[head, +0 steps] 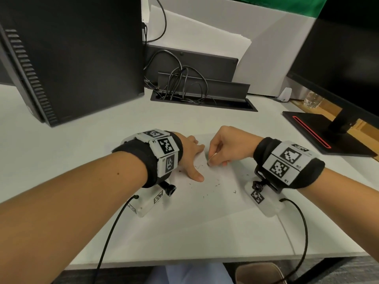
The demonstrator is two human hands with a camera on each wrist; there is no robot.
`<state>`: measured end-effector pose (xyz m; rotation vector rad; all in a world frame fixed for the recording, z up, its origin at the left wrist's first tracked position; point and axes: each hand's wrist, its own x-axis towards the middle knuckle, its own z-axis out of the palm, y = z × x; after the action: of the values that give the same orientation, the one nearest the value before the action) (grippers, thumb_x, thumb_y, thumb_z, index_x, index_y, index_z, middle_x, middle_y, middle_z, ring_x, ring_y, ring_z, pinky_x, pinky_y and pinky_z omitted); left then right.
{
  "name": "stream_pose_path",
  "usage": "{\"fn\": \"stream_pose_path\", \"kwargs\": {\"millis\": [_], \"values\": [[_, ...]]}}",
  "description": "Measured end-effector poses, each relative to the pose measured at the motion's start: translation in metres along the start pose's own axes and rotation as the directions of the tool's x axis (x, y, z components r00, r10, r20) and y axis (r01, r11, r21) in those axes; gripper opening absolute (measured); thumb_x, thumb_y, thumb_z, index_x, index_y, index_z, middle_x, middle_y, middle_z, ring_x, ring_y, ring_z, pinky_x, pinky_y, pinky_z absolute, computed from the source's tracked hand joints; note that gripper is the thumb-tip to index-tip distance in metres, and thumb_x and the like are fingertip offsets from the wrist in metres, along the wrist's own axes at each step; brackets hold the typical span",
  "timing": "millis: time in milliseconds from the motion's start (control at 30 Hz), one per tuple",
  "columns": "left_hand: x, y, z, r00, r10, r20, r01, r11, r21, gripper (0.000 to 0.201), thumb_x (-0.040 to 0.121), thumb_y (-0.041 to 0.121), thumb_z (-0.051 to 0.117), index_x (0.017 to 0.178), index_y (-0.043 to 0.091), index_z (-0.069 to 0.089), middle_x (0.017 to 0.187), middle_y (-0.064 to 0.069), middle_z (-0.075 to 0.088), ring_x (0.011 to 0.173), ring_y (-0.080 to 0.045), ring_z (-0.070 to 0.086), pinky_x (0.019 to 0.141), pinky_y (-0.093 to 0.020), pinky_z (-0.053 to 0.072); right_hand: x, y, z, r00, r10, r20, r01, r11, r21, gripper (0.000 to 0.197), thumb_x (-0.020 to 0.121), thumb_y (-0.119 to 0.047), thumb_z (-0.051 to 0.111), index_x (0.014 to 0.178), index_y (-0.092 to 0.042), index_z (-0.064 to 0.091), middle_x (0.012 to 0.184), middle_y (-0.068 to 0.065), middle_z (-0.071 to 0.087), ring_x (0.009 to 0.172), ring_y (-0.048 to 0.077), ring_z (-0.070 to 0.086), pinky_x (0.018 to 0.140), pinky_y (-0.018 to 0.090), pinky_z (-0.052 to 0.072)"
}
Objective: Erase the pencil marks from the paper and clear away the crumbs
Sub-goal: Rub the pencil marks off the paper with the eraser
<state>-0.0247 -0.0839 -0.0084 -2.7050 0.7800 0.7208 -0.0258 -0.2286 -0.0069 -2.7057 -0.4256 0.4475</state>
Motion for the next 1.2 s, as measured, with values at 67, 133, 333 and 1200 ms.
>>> {"fn": "stream_pose_path", "kwargs": {"millis": [67,133,333,1200], "values": [[-0.001,0.001,0.0,1.0,-0.001,-0.002,0.001,1.0,-0.004,0.097,0.082,0.063,0.053,0.151,0.025,-0.004,0.158,0.004,-0.005,0.144,-0.02,0.012,0.113,-0.04,0.02,0.002,0.006,-0.005,0.996,0.036,-0.079,-0.039,0.999,-0.037,0.004,0.075,-0.01,0.072,0.072,-0.009,0.071,0.055,-0.003,0.063,0.04,-0.003,0.053,0.047,0.006,0.041],[-0.001,0.001,0.0,1.0,0.001,-0.003,-0.001,1.0,-0.004,0.097,0.082,0.063,0.053,0.151,0.026,-0.004,0.158,0.004,-0.005,0.144,-0.02,0.012,0.113,-0.041,0.021,0.002,0.005,-0.005,0.996,0.045,-0.082,-0.049,0.998,-0.049,0.006,0.075,-0.01,0.072,0.07,-0.011,0.069,0.053,-0.005,0.062,0.039,-0.004,0.052,0.047,0.006,0.04],[0.0,0.001,0.0,1.0,0.002,-0.009,-0.002,1.0,0.011,0.097,0.082,0.063,0.052,0.151,0.026,-0.004,0.158,0.003,-0.005,0.144,-0.021,0.014,0.112,-0.041,0.022,0.001,0.0,-0.002,1.0,0.017,-0.026,-0.016,0.999,0.03,0.005,0.074,-0.014,0.076,0.072,-0.011,0.072,0.052,-0.006,0.064,0.042,-0.001,0.054,0.052,0.013,0.044],[0.0,0.0,0.001,1.0,0.001,-0.012,-0.001,1.0,0.01,0.098,0.081,0.064,0.053,0.151,0.027,-0.005,0.159,0.003,-0.005,0.144,-0.021,0.012,0.112,-0.043,0.022,0.001,-0.001,0.0,0.999,0.015,-0.051,-0.014,1.0,0.018,0.01,0.075,-0.012,0.074,0.066,-0.014,0.069,0.049,-0.009,0.061,0.041,-0.002,0.054,0.052,0.009,0.042]]}}
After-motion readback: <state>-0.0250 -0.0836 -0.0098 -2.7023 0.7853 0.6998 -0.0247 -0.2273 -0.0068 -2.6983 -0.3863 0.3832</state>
